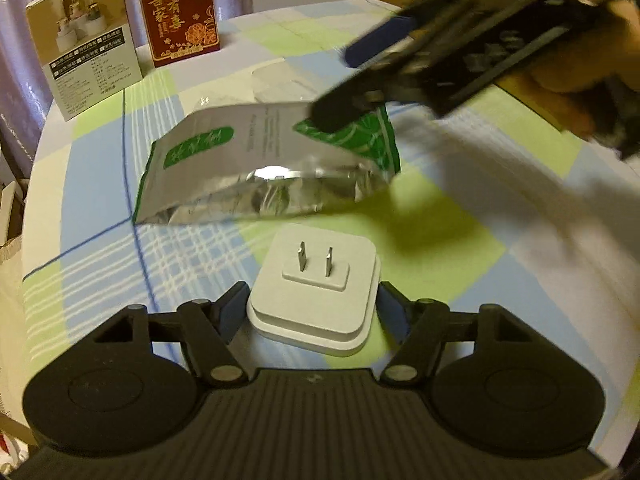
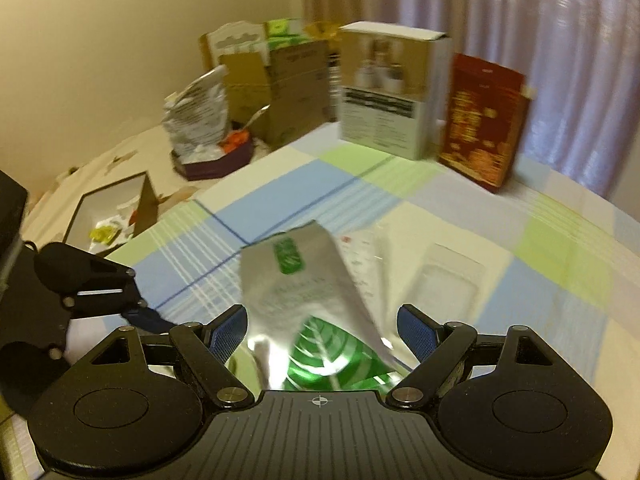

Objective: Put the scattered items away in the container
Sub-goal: 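Grasp the white plug adapter with the left tool while the right tool grasps the silver tea bag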

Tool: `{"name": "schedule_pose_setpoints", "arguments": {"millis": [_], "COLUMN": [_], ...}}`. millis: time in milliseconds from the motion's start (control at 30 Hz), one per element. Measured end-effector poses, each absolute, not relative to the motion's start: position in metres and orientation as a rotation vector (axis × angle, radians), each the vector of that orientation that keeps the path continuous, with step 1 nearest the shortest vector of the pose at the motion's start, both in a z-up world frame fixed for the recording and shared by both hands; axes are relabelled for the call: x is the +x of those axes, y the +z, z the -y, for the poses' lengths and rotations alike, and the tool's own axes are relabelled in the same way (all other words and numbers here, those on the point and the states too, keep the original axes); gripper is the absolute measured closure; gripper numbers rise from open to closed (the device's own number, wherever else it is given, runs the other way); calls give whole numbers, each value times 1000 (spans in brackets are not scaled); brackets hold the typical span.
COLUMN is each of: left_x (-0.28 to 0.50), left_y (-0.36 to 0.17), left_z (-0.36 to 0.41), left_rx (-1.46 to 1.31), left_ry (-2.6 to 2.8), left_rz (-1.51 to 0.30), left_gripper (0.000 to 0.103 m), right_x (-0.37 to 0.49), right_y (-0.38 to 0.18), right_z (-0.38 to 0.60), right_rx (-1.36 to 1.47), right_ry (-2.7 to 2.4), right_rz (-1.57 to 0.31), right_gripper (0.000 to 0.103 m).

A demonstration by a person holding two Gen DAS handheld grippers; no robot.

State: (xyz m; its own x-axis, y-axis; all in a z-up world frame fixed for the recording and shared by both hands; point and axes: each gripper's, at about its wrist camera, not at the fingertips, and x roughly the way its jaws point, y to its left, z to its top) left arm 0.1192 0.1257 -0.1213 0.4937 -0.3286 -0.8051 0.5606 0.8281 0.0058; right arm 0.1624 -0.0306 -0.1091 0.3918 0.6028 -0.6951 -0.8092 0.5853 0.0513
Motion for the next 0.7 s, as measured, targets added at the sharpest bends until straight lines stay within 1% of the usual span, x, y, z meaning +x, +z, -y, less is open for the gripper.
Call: {"name": "schedule_pose_setpoints", "arguments": {"millis": [267, 533, 600, 633, 667, 700], "left_x": [100, 98, 98, 99, 98, 98], "left_y": [-118, -117, -117, -117, -117, -116], "left_z": [-159, -160, -160, -160, -159, -158], "left_rx": [242, 226, 224, 225, 230, 235], "left_ry": [-519, -507, -508, -506, -506, -504], "left_rz": [-905, -888, -889, -890, -891, -892], "left_gripper": [38, 37, 36, 36, 35, 35], "right_x": [170, 176, 176, 176, 177, 177], "right_y": [-139, -155, -156, -156, -156, -155], "right_z": [-20, -35, -34, -31, -28, -24], "right_rx": [-527, -609, -593, -571, -547, -518], "right_ry": [959, 984, 982, 978, 970, 975], "right_rz": [-726, -784, -811, -828, -849, -867], "right_gripper": [16, 16, 16, 17, 31, 32]}}
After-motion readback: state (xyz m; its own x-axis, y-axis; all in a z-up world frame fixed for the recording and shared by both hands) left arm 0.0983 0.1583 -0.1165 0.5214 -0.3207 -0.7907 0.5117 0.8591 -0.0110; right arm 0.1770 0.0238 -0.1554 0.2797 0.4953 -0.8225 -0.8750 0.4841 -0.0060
